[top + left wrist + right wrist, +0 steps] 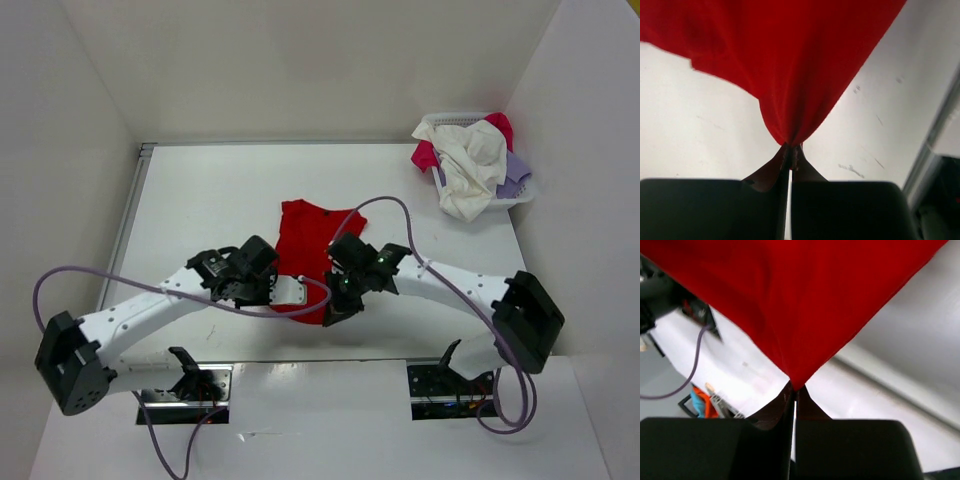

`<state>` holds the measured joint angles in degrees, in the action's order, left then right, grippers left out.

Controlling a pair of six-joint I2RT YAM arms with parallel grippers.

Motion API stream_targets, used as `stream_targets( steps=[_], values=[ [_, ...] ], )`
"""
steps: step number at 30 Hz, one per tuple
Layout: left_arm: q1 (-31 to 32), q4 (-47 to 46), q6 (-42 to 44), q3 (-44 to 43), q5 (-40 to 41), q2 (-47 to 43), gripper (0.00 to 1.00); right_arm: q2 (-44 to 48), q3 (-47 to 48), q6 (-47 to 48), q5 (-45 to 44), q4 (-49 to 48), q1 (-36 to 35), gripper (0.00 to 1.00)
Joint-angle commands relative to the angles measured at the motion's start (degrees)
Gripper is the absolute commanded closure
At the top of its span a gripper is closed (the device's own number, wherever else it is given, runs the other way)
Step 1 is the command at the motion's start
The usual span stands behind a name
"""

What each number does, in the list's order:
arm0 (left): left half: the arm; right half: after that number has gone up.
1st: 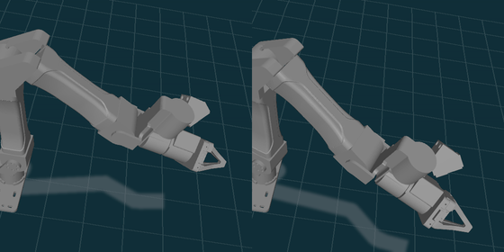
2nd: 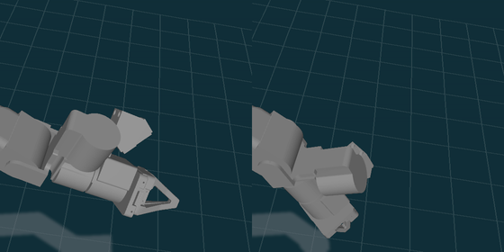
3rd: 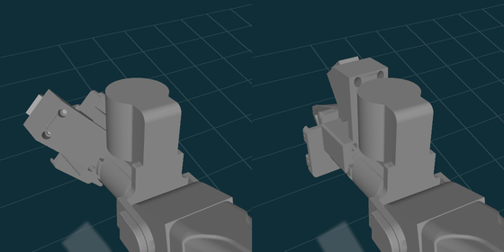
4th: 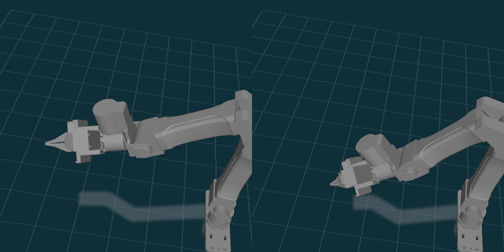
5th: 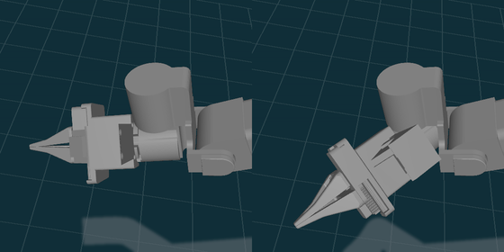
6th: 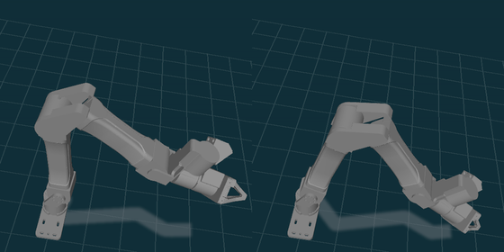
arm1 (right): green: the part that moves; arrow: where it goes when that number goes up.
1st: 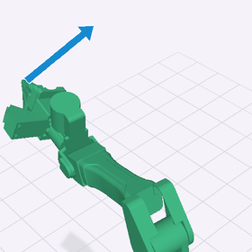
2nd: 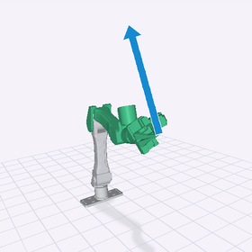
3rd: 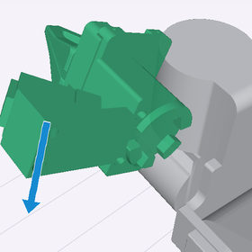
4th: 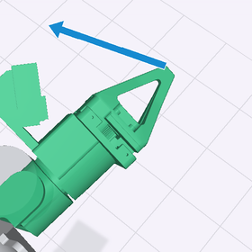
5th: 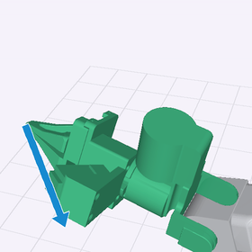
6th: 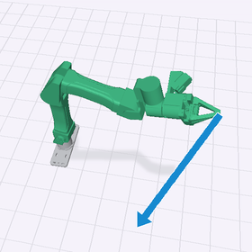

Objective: Fold and stack the t-shirts
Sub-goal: Fold the long partially folded tshirt into a neat square

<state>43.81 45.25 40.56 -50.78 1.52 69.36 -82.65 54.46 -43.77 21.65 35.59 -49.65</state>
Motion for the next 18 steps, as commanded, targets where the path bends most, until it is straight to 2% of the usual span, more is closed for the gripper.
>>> stream_targets(
  steps=[1,5,10,13,18],
  values=[
    [1.10,11.93,1.54,-5.53,-1.78,-6.77,1.00,6.00,-0.93,-9.57,-2.66,3.25,-4.48,1.00],
    [1.10,15.39,-0.29,-10.64,-5.21,-9.07,1.00,10.66,1.17,-15.90,-3.98,4.48,-8.80,1.00],
    [0.40,12.15,-3.55,-17.23,-6.62,-2.50,1.00,11.90,5.21,-15.39,-5.74,7.03,-7.49,1.00],
    [-1.44,7.58,-3.03,-22.42,-5.31,2.51,1.00,11.29,6.10,-11.70,-4.43,7.74,-2.22,1.00],
    [-6.89,0.90,-1.71,-27.78,-5.99,10.60,1.00,8.49,7.76,-2.91,1.11,7.74,10.43,1.00]
  ],
)
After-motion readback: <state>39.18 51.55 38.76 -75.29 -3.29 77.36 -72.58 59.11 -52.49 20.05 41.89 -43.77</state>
